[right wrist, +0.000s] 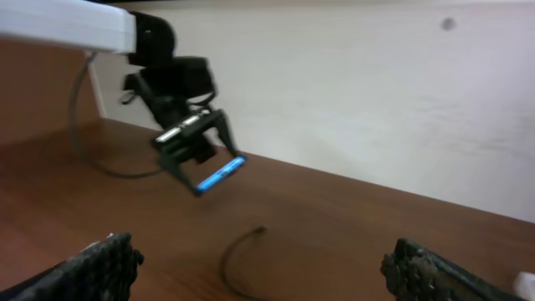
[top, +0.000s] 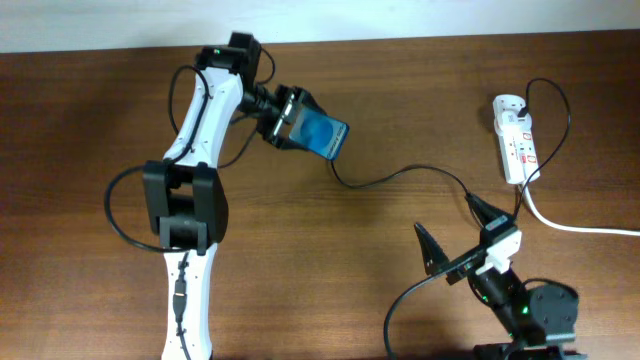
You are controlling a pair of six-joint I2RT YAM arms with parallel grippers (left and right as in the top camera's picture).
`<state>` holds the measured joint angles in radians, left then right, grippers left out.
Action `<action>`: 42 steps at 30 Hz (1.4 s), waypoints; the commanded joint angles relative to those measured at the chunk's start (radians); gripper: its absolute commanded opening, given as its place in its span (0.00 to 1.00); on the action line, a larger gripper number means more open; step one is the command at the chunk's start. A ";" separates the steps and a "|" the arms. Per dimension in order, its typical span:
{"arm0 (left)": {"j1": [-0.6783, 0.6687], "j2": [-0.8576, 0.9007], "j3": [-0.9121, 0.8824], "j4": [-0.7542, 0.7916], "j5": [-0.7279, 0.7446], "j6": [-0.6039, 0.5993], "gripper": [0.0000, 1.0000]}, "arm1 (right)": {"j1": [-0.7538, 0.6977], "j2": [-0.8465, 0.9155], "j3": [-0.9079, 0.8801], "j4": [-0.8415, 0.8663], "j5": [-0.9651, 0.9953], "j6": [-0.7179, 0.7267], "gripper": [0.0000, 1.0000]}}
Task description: Plug charger to phone and switch on socket
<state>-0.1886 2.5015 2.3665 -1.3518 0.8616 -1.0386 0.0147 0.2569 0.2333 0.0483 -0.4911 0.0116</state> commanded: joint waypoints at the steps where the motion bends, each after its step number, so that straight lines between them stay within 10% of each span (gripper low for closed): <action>1: 0.006 0.002 0.124 -0.024 -0.062 -0.008 0.00 | -0.002 0.176 0.187 -0.043 -0.124 0.037 0.98; 12: 0.006 0.002 0.174 -0.064 -0.073 -0.024 0.00 | -0.002 0.676 0.719 -0.269 -0.423 0.061 0.98; 22: -0.011 0.002 0.174 -0.064 -0.066 -0.061 0.00 | -0.001 0.885 0.723 -0.251 -0.515 0.062 0.98; 34: -0.036 0.002 0.174 -0.063 -0.107 -0.071 0.00 | 0.022 1.152 0.724 -0.111 -0.429 0.528 0.98; 42: -0.061 0.002 0.174 -0.059 -0.136 -0.073 0.00 | 0.112 1.210 0.781 -0.239 -0.217 0.578 0.98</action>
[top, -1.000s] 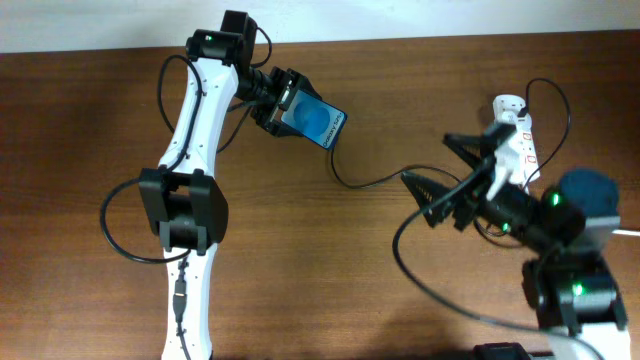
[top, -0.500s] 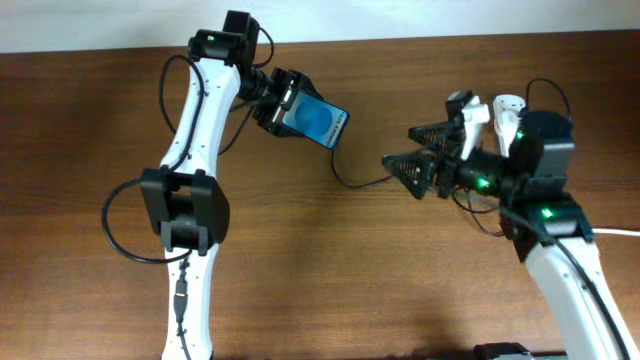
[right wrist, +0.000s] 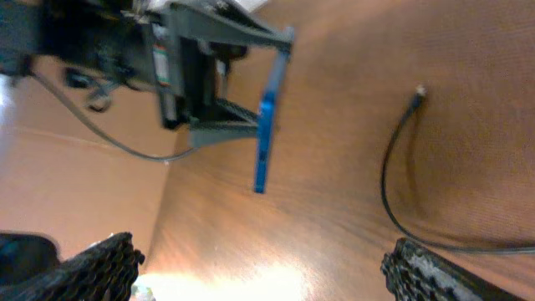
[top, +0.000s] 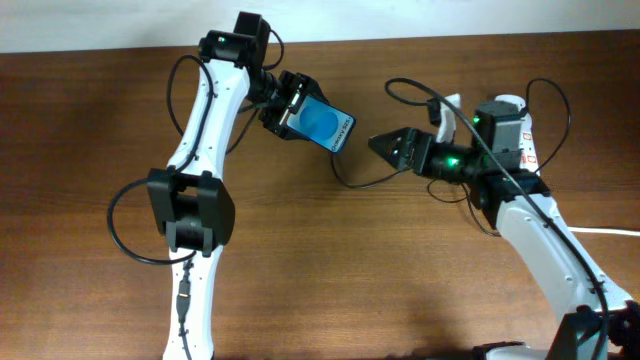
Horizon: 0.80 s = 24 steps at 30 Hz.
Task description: Plug charger to phone and switch on socket
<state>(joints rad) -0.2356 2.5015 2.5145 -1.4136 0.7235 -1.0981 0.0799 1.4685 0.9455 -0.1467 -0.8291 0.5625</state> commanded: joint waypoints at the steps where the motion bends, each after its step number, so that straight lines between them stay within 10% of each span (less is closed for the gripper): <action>1: -0.015 0.002 0.026 0.002 0.000 -0.016 0.00 | 0.064 -0.002 0.094 -0.080 0.161 0.026 0.98; 24: -0.038 0.002 0.026 0.002 0.013 -0.016 0.00 | 0.117 0.016 0.152 -0.126 0.330 0.060 0.84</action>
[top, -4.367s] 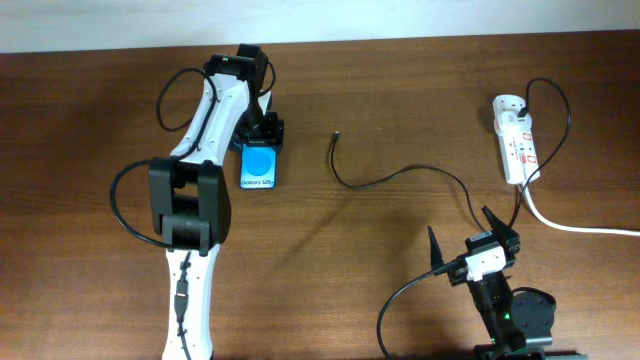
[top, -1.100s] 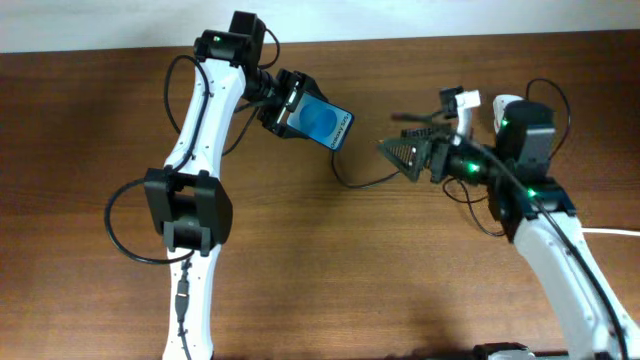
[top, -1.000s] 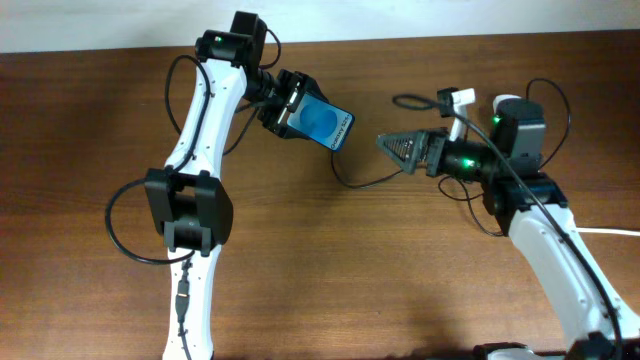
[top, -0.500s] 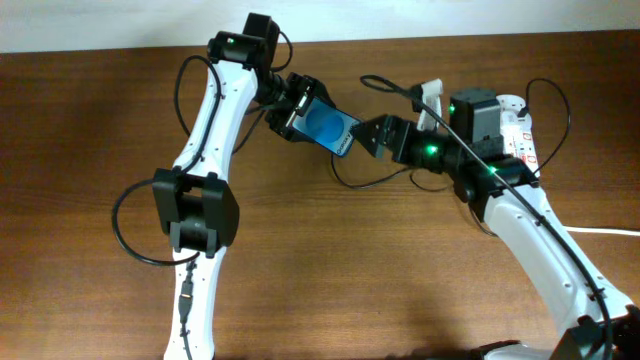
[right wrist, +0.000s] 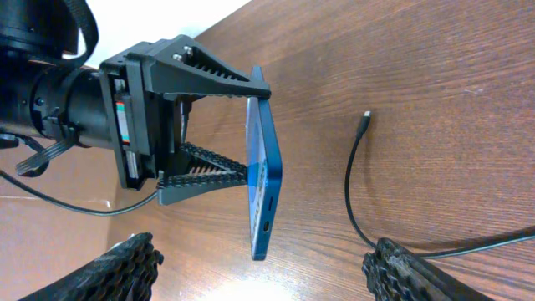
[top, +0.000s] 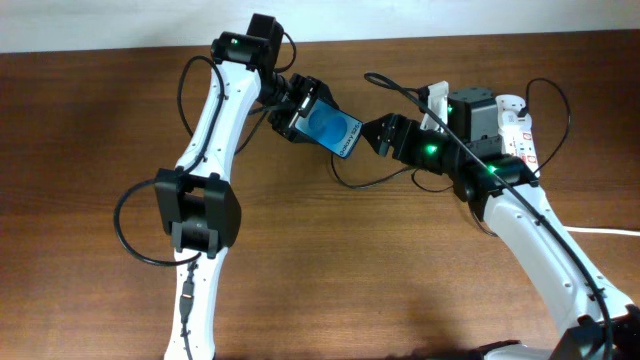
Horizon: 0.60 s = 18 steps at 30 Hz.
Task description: Plug charger to phone and switch on socket
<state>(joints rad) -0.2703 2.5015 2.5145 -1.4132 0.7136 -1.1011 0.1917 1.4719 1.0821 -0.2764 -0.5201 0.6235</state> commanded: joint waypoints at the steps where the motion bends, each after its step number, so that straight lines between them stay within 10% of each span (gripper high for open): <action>1: -0.003 0.002 0.026 0.002 0.023 -0.013 0.00 | 0.005 0.012 0.015 0.004 0.021 -0.001 0.84; 18: -0.003 0.002 0.026 0.005 0.223 -0.057 0.00 | 0.091 0.066 0.016 0.076 0.113 0.045 0.69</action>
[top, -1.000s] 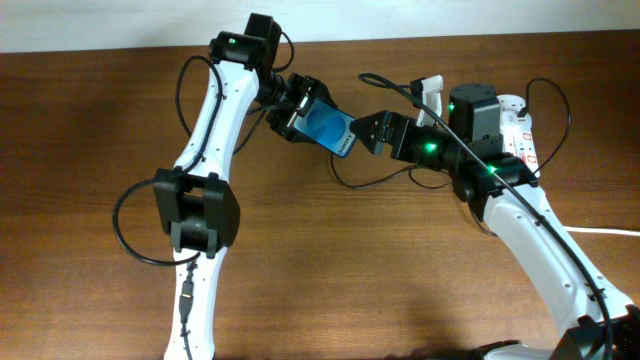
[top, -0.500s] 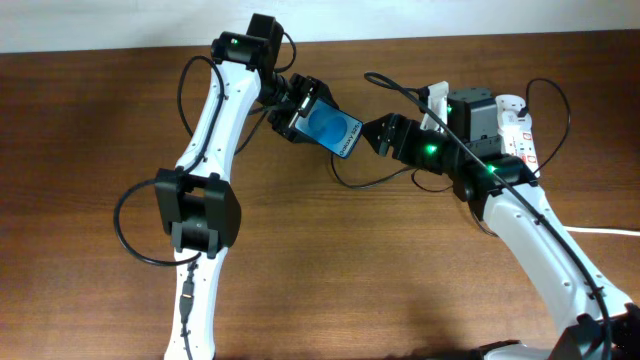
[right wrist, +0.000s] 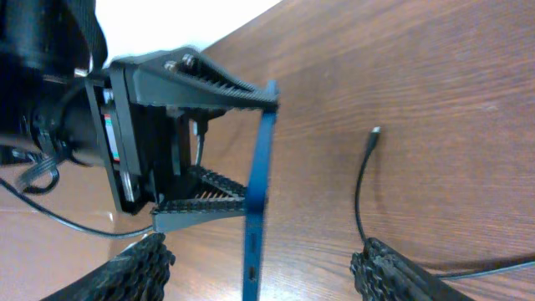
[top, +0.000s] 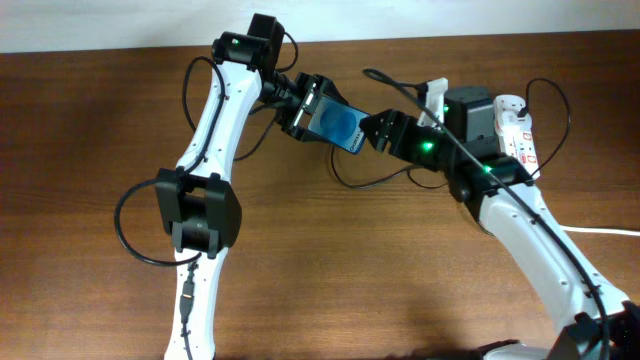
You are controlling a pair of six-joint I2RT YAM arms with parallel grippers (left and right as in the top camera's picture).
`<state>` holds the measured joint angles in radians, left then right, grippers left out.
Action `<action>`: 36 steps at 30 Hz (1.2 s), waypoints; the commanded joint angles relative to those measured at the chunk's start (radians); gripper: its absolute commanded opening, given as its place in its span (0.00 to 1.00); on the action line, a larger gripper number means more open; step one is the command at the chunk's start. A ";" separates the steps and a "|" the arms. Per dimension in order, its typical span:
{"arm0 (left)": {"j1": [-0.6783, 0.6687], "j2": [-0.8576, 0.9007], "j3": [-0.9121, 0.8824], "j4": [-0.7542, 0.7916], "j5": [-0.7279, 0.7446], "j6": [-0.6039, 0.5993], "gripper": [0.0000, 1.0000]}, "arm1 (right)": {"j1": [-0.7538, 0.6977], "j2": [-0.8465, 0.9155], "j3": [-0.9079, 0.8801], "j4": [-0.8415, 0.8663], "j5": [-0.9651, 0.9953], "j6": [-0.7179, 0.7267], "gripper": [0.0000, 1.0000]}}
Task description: Plug charger to phone and switch on socket
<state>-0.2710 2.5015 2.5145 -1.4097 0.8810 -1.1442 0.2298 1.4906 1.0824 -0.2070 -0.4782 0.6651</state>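
My left gripper [top: 308, 108] is shut on the blue phone [top: 338, 126] and holds it above the table at the back. In the right wrist view the phone [right wrist: 259, 192] shows edge-on, its port end toward the camera. My right gripper [top: 368, 135] is open and faces that end, with one finger on each side of it and not touching it. The black charger cable [top: 350, 185] lies on the table. Its plug tip [right wrist: 375, 131] is free, to the right of the phone. The white socket strip [top: 517, 135] sits at the far right.
The brown table [top: 300, 270] carries a white cord [top: 590, 230] running from the strip to the right edge. A black cable loops over my right arm near its wrist [top: 400, 90]. The left arm's base stands at the front left [top: 190, 220].
My right gripper, still open, has moved a little closer to the phone, whose end now lies between its fingers in the wrist view. The left gripper has shifted the phone slightly right.
The left gripper held the phone aloft at the back while my right gripper sat open, low at the table's front. Then the right arm was raised near the strip, facing the phone. It has since closed in on the phone's port end, the cable plug still on the table.
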 commanded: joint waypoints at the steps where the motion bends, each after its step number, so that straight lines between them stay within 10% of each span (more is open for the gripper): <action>1: -0.003 0.002 0.026 0.002 0.055 -0.014 0.00 | 0.068 0.058 0.015 0.007 0.091 0.003 0.67; 10: -0.016 0.002 0.026 0.002 0.055 -0.013 0.00 | 0.200 0.077 0.016 0.097 0.426 0.002 0.56; 25: -0.036 0.002 0.026 0.002 0.051 -0.006 0.00 | 0.202 0.115 0.016 0.132 0.407 0.002 0.32; 30: -0.037 0.002 0.026 0.002 0.051 -0.007 0.00 | 0.202 0.115 0.016 0.133 0.408 0.007 0.04; 36: -0.035 0.002 0.026 0.002 0.051 -0.007 0.04 | 0.194 0.113 0.016 0.137 0.407 0.033 0.04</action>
<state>-0.3038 2.5015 2.5195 -1.3979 0.9108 -1.1534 0.4255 1.6043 1.0817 -0.0952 -0.0719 0.6945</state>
